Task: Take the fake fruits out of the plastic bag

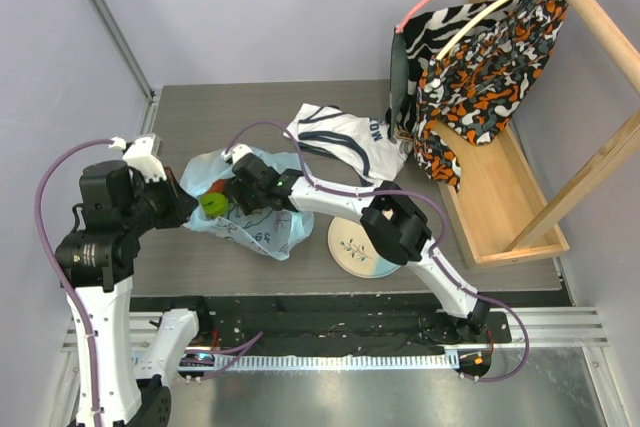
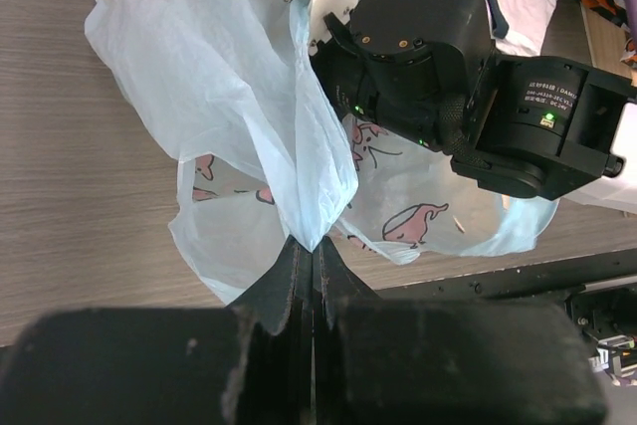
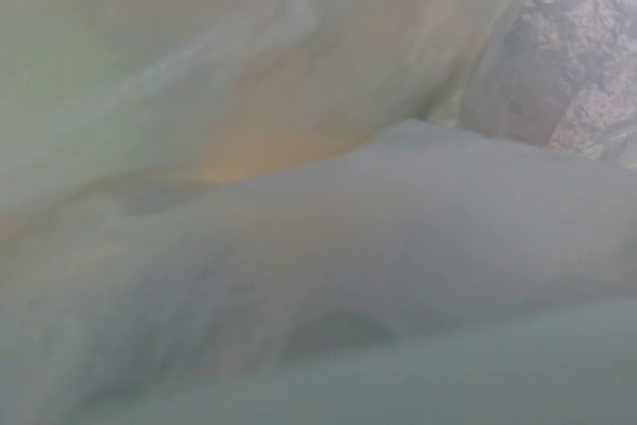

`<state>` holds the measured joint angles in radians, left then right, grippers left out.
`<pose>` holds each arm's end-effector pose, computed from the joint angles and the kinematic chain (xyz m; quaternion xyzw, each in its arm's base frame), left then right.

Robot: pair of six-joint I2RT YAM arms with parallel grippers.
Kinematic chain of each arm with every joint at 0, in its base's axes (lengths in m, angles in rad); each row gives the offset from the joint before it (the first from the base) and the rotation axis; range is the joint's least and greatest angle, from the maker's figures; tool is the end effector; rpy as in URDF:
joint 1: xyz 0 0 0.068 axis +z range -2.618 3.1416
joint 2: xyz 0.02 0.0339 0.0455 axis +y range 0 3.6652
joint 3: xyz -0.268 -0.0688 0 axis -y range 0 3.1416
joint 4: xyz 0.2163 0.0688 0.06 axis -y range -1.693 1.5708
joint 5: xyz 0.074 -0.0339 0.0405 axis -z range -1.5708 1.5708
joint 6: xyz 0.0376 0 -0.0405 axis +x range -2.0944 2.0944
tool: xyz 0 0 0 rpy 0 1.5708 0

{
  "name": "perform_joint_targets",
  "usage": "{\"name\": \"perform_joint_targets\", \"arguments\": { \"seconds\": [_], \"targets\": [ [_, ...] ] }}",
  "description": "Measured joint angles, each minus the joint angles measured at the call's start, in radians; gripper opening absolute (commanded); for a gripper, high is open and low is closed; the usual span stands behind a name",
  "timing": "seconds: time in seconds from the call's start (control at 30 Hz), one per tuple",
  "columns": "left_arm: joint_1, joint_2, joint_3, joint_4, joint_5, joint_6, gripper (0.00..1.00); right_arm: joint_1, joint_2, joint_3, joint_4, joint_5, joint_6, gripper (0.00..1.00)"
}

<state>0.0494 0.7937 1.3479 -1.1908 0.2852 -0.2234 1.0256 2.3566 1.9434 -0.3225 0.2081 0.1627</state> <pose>0.0734 -0.0070 0.4040 -0.0568 0.8843 -0.1651 0.4330 0.2731 0.4354 0.1967 -0.3419 0.8434 0.1471 0.3874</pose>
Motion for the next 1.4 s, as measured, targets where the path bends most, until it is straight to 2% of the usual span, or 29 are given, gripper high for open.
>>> {"name": "perform_joint_targets", "arguments": {
  "seconds": [0.17, 0.37, 0.6, 0.67, 0.7, 0.73, 0.8, 0.83, 0.9, 0.97, 1.03, 1.1, 1.4],
  "targets": [
    [0.005, -0.002, -0.005, 0.004, 0.003, 0.0, 0.0, -0.003, 0.0, 0.001, 0.009, -0.005, -0.016, 0.25],
    [0.005, -0.017, -0.045, 0.022, 0.005, -0.001, 0.0, -0.01, -0.046, -0.021, 0.01, -0.078, -0.08, 0.01],
    [0.005, -0.032, -0.11, 0.044, 0.022, -0.006, 0.0, -0.014, -0.353, -0.211, 0.013, -0.144, -0.124, 0.01],
    [0.005, -0.037, -0.119, 0.046, 0.027, -0.006, 0.0, -0.014, -0.423, -0.257, 0.028, -0.152, -0.125, 0.06],
    [0.005, -0.039, -0.12, 0.045, 0.032, -0.006, 0.0, -0.014, -0.443, -0.272, 0.034, -0.154, -0.124, 0.11],
    [0.005, -0.043, -0.121, 0.044, 0.037, -0.005, 0.0, -0.013, -0.451, -0.28, 0.039, -0.155, -0.123, 0.27],
    [0.005, -0.056, -0.12, 0.04, 0.053, -0.004, 0.0, -0.013, -0.442, -0.286, 0.047, -0.153, -0.113, 0.4],
    [0.006, -0.063, -0.118, 0.034, 0.065, 0.0, 0.0, -0.013, -0.425, -0.286, 0.05, -0.146, -0.105, 0.49],
    [0.006, -0.076, -0.101, 0.011, 0.098, 0.015, 0.0, -0.013, -0.372, -0.278, 0.052, -0.138, -0.086, 0.57],
    [0.006, -0.085, -0.069, -0.013, 0.136, 0.03, 0.0, -0.013, -0.314, -0.258, 0.05, -0.133, -0.072, 0.69],
    [0.006, -0.093, -0.033, -0.043, 0.166, 0.048, 0.0, -0.013, -0.243, -0.22, 0.044, -0.124, -0.056, 0.88],
    [0.007, -0.104, -0.002, -0.069, 0.192, 0.062, 0.0, -0.011, -0.195, -0.185, 0.04, -0.119, -0.046, 0.96],
    [0.018, -0.146, 0.023, -0.141, 0.253, 0.105, 0.0, 0.001, -0.067, 0.01, 0.041, -0.069, -0.034, 0.98]
  ]
}}
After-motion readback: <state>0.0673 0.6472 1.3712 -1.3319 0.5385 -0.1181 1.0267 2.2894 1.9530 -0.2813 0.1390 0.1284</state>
